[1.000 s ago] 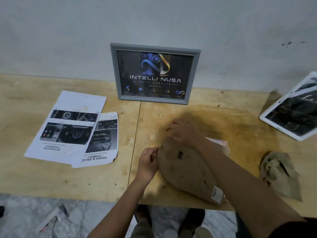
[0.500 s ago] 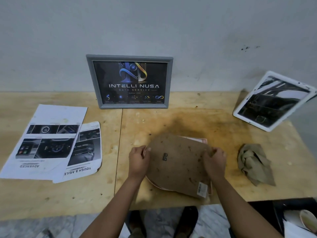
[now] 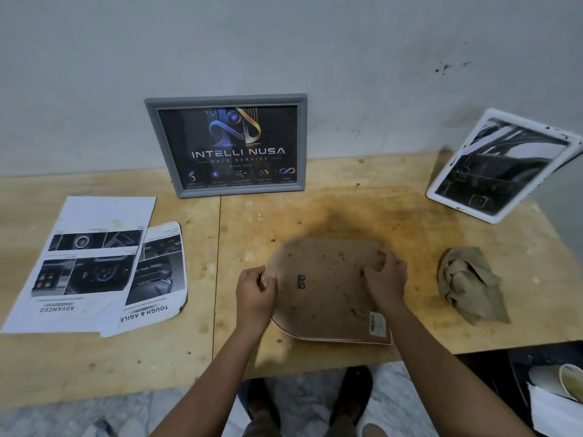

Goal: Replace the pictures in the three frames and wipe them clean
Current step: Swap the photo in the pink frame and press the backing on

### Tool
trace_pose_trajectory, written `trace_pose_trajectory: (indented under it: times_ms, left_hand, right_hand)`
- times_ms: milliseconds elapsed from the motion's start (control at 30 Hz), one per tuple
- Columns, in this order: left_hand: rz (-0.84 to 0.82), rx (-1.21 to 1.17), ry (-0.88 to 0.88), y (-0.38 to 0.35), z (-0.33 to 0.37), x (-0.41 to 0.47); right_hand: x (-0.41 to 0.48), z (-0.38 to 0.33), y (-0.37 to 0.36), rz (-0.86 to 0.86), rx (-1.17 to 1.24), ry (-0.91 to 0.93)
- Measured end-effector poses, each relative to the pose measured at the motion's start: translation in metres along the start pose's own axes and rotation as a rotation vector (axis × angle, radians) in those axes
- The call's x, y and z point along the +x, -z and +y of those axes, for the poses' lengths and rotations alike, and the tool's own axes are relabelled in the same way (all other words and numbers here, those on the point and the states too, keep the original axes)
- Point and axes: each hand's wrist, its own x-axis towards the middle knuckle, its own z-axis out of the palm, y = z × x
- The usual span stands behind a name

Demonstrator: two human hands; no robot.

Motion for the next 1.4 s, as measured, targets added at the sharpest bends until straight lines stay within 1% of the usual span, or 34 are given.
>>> trace_pose_trajectory:
  times_ms: [100,167,233,267,333,400,567,700,833,933,1000,1100,1167,1200,1233,1300,1333,1400]
  left_hand:
    - [0.022,0.044,-0.003,0.001,0.0,0.0]
    - [0.005,0.131,-0.065,0.0,0.0,0.001]
    - [-0.033,0.319,-0.249,-0.005,0.001,0.005]
    - [-0.065,0.403,-0.353,-0.008,0.003,0.007]
    - [-0.19,0.522,-0.461,-0.018,0.009,0.01]
    - [-0.287,0.597,-0.468,-0.025,0.011,0.011]
    - [-0.306,0.658,-0.474,-0.033,0.0,0.007]
    - [-0.304,0.718,-0.449,-0.036,-0.003,0.001]
    - [-0.312,0.761,-0.417,-0.035,0.0,-0.001]
    - [-0.282,0.721,-0.433,-0.035,0.0,-0.001]
    - [-0.244,0.637,-0.446,-0.035,-0.001,-0.001]
    - [-0.153,0.477,-0.475,-0.034,-0.002,0.0]
    - [-0.07,0.383,-0.485,-0.036,-0.001,0.003]
    - [-0.03,0.327,-0.457,-0.037,0.001,0.006]
    - [0.004,0.265,-0.393,-0.037,0.005,0.008]
    - [0.041,0.126,-0.205,-0.034,0.012,0.012]
    - [0.049,0.063,-0.122,-0.033,0.013,0.014]
    - [0.046,-0.022,-0.02,-0.03,0.014,0.015]
  right_hand:
    - [-0.003,0.0,0.001,-0.008,-0.03,0.018]
    - [-0.006,0.0,0.002,0.007,-0.144,0.098]
    - [-0.009,0.0,0.002,0.006,-0.302,0.267]
    - [-0.009,0.0,0.0,-0.022,-0.378,0.361]
    - [-0.009,0.003,-0.004,-0.114,-0.511,0.487]
    - [-0.011,0.007,-0.01,-0.181,-0.593,0.506]
    - [-0.012,0.017,-0.016,-0.198,-0.667,0.492]
    - [-0.009,0.023,-0.016,-0.221,-0.654,0.518]
    - [-0.005,0.027,-0.012,-0.262,-0.523,0.55]
    - [-0.002,0.026,-0.011,-0.268,-0.398,0.557]
    - [-0.002,0.029,-0.009,-0.257,-0.244,0.541]
    - [-0.006,0.028,-0.004,-0.19,0.014,0.412]
    - [-0.006,0.022,-0.002,-0.112,0.078,0.331]
    - [-0.005,0.018,-0.002,-0.064,0.093,0.287]
    - [-0.004,0.014,-0.001,-0.019,0.106,0.232]
    - [-0.001,0.011,0.002,0.054,0.108,0.116]
    - [-0.002,0.012,0.004,0.074,0.091,0.073]
    - [-0.006,0.018,0.006,0.083,0.045,0.011]
